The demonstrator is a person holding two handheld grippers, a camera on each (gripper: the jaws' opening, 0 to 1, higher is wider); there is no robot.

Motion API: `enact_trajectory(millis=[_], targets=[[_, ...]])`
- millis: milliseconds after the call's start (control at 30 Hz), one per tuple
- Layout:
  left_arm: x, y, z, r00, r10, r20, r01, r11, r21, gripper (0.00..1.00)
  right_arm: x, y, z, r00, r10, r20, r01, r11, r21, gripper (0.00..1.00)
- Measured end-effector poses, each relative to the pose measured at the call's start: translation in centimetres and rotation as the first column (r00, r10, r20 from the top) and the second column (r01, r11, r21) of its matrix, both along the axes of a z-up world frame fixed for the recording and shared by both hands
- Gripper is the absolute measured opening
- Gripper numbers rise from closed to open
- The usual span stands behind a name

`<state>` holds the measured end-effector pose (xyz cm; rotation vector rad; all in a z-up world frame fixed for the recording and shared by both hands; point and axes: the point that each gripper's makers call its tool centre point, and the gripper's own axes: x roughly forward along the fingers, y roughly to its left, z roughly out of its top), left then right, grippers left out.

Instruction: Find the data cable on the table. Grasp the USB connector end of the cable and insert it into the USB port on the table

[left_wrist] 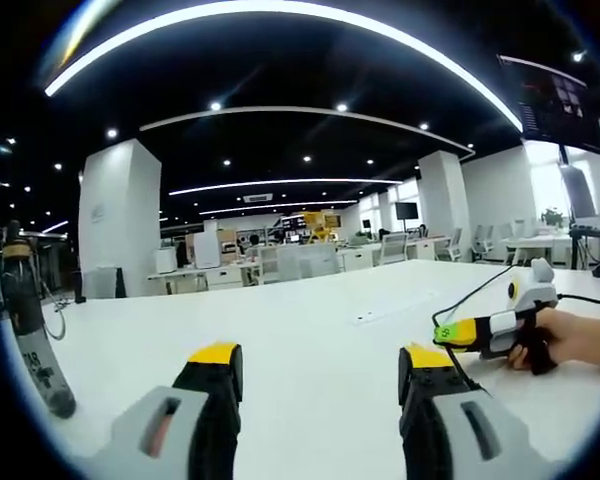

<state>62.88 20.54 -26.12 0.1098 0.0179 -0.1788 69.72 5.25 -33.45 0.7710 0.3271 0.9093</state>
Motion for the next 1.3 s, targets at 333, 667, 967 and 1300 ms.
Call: enact_trajectory(millis=[333,667,967,1300], targets=[[0.0,-0.1,0.0,1.0,-0.004,-0.002,0.004,1.0,0.003,0.63,-0.3,-0.1,0.3,1.0,-0.002,0.015,0.002,1.0,0.003,0.12],[0.0,-0.2,0.0,1.0,-0.007,-0.003,0.007,1.0,0.005,0.63,-0.3,-0.2,0.8,1.0,-0.005,0.027,0.005,1.0,0.001,0.12],[0.0,-0.3,0.1,1.0,-0.01,-0.002,0.01,1.0,0.01,0.63,-0.2,-0.1,1.3,0.998,-0.003,0.063,0.004,1.0,-0.018,0.12],[0.0,-0.7,-0.1,1.0,-0.022,-0.005,0.022,1.0,0.019,0.63,-0.4,0.1,1.8,0.994,0.0,0.106,0.002,1.0,-0.025,0.12]])
